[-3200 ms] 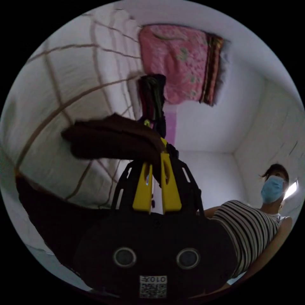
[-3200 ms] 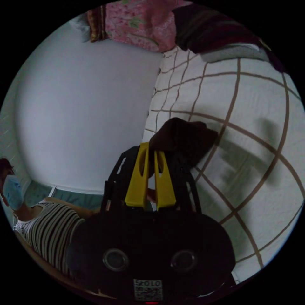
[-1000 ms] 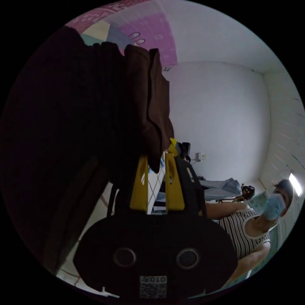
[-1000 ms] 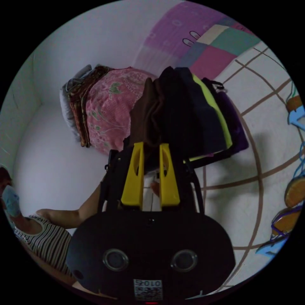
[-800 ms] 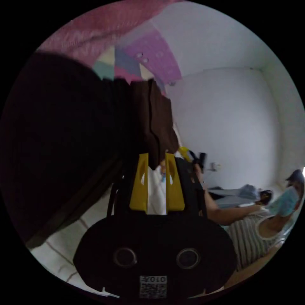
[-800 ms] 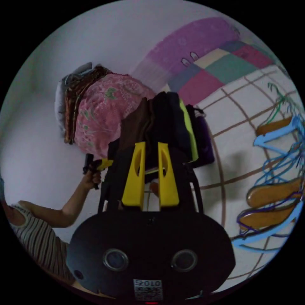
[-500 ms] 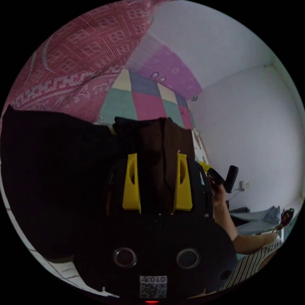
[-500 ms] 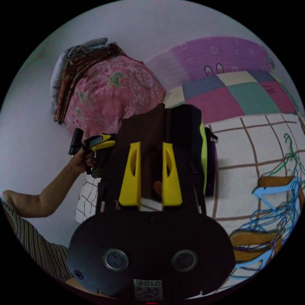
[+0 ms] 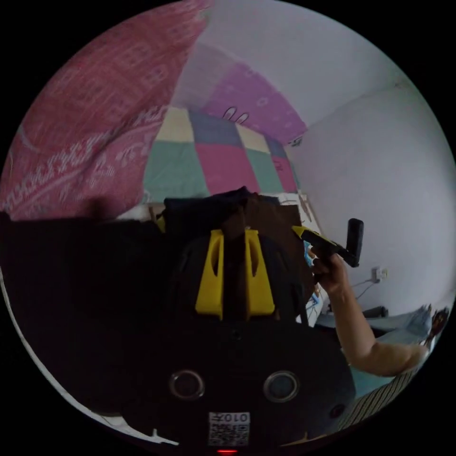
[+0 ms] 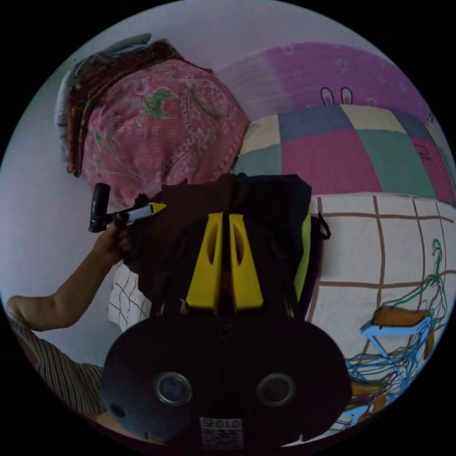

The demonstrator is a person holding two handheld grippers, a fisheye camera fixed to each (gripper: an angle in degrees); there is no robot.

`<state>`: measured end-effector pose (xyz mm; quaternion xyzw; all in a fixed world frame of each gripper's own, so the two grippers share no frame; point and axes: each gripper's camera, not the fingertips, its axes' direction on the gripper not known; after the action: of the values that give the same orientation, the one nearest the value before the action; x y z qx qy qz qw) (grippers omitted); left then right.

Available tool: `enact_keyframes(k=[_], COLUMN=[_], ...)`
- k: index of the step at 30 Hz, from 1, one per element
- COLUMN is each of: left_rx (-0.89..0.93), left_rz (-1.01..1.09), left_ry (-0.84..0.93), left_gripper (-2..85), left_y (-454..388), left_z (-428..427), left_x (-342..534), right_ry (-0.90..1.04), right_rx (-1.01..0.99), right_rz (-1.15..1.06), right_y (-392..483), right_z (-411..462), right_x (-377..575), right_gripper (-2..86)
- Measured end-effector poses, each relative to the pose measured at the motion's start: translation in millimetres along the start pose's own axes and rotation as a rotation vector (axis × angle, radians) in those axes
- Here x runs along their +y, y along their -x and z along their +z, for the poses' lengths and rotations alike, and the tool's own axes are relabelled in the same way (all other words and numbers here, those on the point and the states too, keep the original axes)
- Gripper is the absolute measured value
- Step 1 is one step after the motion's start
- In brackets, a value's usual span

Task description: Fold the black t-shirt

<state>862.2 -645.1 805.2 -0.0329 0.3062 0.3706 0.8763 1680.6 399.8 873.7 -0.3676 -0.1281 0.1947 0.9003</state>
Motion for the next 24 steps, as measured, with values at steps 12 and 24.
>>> enact_keyframes(k=[12, 24], left_rx=[-0.054, -0.289], left_rz=[-0.04, 0.246], left_ry=[0.056, -0.028], left_gripper=[6.9, 8.7], left_y=[-21.5, -102.0], left_z=[-3.3, -109.7], left_x=[6.1, 131.7], right_ry=[0.075, -0.148], right_rx=[0.146, 0.034], right_rz=[-0.078, -0.021], right_y=[4.7, 29.7], right_z=[17.4, -27.8], right_x=[8.4, 150.6], right_gripper=[4.7, 8.7])
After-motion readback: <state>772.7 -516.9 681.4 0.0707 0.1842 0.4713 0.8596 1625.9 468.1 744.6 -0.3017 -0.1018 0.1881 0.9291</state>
